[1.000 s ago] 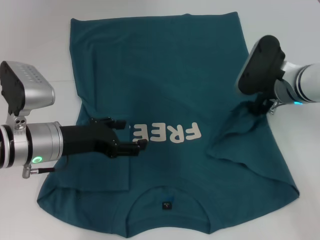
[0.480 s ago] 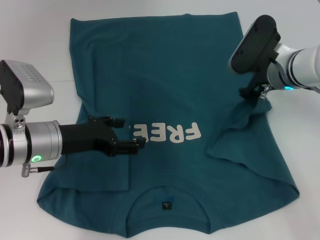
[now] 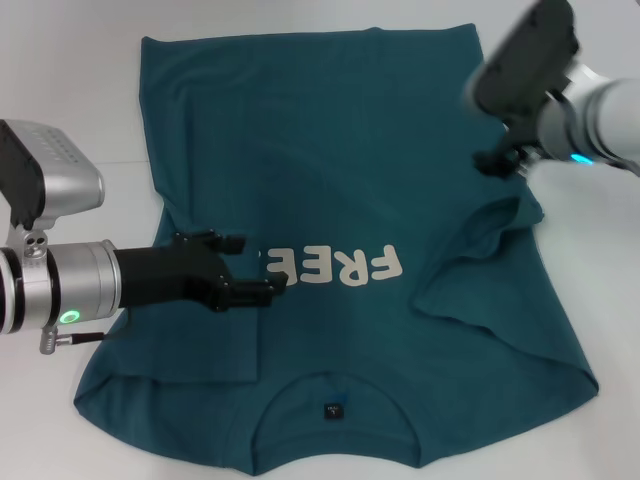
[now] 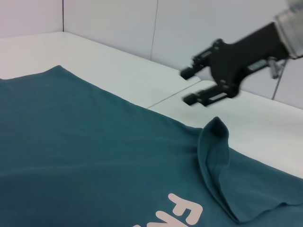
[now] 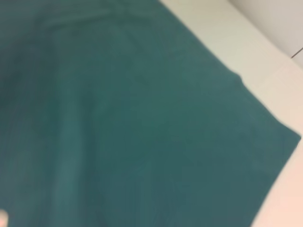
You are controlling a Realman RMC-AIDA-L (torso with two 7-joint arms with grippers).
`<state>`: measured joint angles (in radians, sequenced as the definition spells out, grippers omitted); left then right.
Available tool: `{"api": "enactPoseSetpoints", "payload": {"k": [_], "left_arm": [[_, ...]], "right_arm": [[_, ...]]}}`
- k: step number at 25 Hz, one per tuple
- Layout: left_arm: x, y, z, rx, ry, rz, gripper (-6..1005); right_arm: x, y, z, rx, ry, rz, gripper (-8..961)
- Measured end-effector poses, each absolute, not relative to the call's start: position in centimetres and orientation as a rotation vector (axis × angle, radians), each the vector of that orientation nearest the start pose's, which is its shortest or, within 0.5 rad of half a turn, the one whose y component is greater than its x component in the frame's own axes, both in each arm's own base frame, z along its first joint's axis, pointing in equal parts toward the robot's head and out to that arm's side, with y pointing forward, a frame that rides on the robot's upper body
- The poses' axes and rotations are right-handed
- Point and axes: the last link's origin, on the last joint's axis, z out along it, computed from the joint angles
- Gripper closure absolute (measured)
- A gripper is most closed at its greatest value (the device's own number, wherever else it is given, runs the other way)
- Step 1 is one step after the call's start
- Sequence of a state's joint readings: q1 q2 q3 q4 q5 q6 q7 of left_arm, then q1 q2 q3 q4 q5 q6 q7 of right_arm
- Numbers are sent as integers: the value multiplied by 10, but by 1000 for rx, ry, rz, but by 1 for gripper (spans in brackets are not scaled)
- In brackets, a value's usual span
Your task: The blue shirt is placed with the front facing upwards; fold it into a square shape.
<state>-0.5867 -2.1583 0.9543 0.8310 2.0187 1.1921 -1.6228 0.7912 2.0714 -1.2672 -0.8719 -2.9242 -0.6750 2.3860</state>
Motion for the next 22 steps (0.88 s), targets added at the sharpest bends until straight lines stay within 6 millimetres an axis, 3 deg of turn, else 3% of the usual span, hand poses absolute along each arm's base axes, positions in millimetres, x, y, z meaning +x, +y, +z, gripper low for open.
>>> {"api": "enactPoseSetpoints", "payload": {"k": [8,11,17,22], "left_arm": [[-218,380,-32,-2632,-625,-432,125],[-218,380,-32,-2634,-624,-434,125],[-217,380,-33,-2635,-625,-436,124],[-216,380,-33,-2636,-626,-438,124]], "right_arm": [[241,431,61,-2118,316,-486,338],[253,419,67,-2117,322,-518,334],[271,408,51,-2164,354,-555,333],[272,422,22,-2173,347,-579,334]]}}
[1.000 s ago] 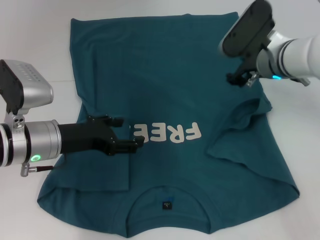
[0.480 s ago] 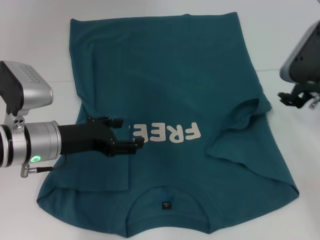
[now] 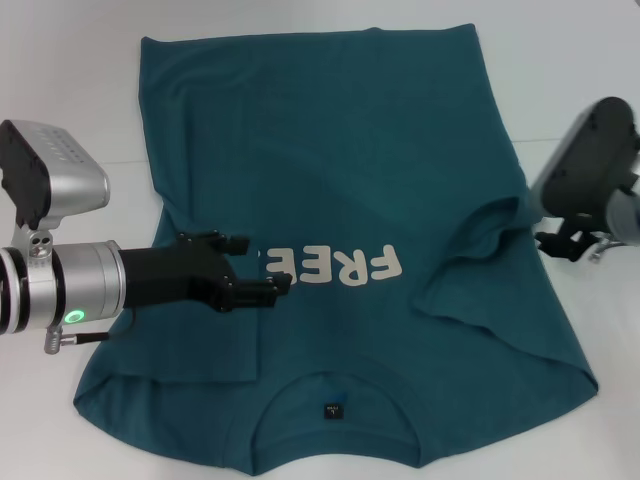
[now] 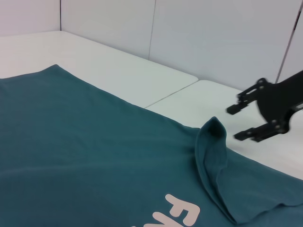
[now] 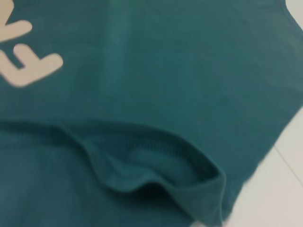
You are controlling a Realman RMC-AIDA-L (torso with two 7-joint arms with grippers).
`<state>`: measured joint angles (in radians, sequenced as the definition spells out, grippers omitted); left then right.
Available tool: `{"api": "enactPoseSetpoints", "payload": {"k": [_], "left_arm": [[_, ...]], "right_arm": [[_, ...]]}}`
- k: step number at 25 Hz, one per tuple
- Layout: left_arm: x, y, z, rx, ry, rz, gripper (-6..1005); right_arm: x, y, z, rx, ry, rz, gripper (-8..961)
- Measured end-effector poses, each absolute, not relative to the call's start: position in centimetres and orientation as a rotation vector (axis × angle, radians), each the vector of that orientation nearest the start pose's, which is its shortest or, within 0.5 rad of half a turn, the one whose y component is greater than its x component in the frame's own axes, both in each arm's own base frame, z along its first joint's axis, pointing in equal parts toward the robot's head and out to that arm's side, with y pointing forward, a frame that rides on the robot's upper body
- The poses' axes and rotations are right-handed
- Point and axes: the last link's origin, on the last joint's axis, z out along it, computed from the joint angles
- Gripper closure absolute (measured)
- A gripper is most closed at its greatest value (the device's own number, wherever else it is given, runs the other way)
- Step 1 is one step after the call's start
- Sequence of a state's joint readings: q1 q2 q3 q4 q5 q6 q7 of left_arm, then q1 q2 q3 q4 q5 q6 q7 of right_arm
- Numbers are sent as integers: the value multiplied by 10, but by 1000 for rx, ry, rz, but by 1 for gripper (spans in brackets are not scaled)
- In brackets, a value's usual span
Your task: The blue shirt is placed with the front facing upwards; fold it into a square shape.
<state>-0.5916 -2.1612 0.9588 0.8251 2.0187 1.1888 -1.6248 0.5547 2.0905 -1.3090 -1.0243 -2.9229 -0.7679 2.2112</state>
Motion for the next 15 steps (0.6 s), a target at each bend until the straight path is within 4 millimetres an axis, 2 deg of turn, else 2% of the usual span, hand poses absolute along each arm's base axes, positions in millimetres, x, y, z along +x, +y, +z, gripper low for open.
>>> {"api": "enactPoseSetpoints", "payload": {"k": [8,15], "left_arm": [[-216,380,-34,-2638,-629,-440,124],[-217,380,-33,-2635,-632,-437,124]], "right_arm": [[255,447,7,-2145,376,-504,335],[247,468,2,-2122,337,-483,337]]}}
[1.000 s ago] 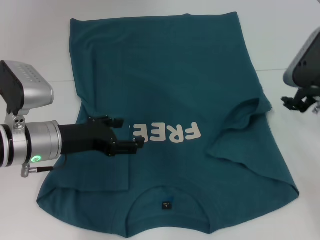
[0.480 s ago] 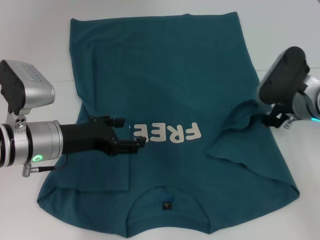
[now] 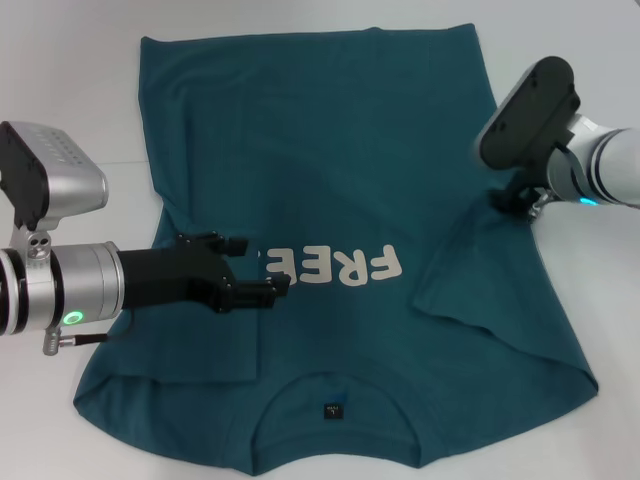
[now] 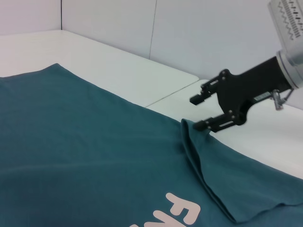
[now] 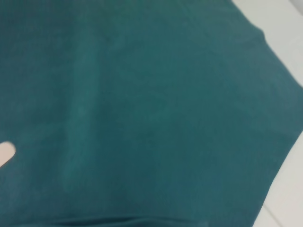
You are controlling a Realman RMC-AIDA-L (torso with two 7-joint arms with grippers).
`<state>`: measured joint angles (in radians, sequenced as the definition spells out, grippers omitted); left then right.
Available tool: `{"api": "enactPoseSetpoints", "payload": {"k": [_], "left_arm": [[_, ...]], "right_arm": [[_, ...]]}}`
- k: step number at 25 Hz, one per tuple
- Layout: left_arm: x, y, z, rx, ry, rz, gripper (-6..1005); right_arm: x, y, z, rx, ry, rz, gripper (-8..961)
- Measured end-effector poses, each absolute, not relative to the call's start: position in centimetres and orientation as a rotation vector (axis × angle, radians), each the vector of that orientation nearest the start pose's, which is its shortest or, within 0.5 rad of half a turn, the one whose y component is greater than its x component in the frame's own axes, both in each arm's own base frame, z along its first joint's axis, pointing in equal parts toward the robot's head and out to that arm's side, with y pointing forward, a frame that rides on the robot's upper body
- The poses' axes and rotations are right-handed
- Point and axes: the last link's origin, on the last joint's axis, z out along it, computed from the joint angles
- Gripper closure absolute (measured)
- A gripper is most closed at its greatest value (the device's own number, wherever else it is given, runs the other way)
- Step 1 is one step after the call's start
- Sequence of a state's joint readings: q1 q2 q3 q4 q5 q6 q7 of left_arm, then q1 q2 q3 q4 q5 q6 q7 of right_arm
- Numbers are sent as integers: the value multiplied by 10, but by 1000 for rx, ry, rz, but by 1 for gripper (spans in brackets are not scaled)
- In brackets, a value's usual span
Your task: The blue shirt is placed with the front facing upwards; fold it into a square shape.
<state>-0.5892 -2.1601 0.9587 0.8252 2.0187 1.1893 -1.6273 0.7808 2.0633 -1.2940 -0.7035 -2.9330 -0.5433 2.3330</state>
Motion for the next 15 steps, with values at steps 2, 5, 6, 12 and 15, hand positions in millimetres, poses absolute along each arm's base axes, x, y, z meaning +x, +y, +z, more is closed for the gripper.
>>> {"api": "enactPoseSetpoints", "payload": {"k": [2,5,6,12,15], "left_arm": [[-217,380,-33,-2635,-630,-437,124],[-216,381,-33,-2635,-625,-436,124],[-216,381,-33,-2635,-624,-436,124],[-219,382,-27,-2604,-637,-453,125],[-221,383,-19,-2560,-678,-506,124]], "right_arm": [[244,471,1,-2117,317,-475,336],[239,476,-2,-2116,301,-467,332],[238,478,-2,-2111,307,-459,331],[226,482,34,-1982,517,-219,323],[224,472,56,-1931,689,-31,319]]}}
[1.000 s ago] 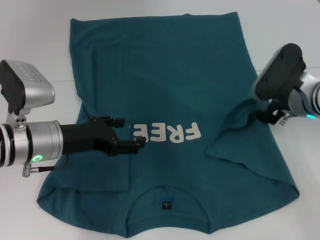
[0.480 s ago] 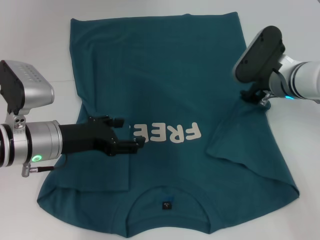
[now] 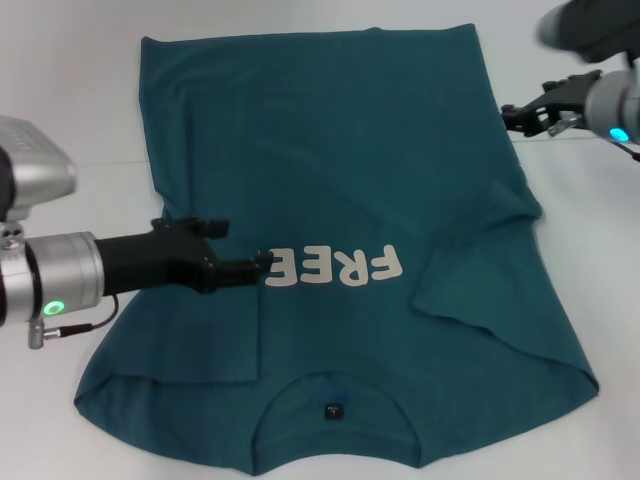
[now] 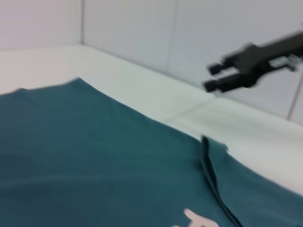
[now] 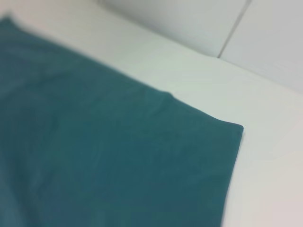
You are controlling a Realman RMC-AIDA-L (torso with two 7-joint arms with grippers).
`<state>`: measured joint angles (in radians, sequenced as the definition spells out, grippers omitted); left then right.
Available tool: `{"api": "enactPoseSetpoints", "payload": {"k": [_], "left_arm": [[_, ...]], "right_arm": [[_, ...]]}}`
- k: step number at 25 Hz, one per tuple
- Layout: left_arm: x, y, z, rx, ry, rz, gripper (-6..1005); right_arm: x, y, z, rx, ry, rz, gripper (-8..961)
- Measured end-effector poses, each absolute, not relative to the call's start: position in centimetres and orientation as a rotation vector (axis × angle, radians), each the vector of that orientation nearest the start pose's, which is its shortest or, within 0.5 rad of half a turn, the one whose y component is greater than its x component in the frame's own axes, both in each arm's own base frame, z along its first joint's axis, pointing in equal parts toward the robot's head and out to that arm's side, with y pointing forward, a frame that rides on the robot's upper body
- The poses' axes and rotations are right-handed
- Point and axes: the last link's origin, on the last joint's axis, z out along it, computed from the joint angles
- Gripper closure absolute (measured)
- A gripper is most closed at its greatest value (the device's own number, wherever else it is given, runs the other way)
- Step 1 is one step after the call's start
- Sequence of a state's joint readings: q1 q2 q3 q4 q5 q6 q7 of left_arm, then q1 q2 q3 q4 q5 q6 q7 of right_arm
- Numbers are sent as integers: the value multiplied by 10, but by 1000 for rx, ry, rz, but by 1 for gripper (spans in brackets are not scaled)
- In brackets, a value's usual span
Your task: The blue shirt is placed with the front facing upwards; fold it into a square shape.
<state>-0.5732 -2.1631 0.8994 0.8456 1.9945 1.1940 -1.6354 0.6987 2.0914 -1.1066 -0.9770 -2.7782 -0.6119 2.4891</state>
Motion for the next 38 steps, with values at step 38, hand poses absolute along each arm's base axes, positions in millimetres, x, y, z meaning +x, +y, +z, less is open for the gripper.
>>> {"api": "enactPoseSetpoints", "payload": {"k": [38], "left_arm": [[-334,308,28,-2202,-1163,-474,124]], "right_arm": [[328,268,124,-2045,1341,1087,42]]}}
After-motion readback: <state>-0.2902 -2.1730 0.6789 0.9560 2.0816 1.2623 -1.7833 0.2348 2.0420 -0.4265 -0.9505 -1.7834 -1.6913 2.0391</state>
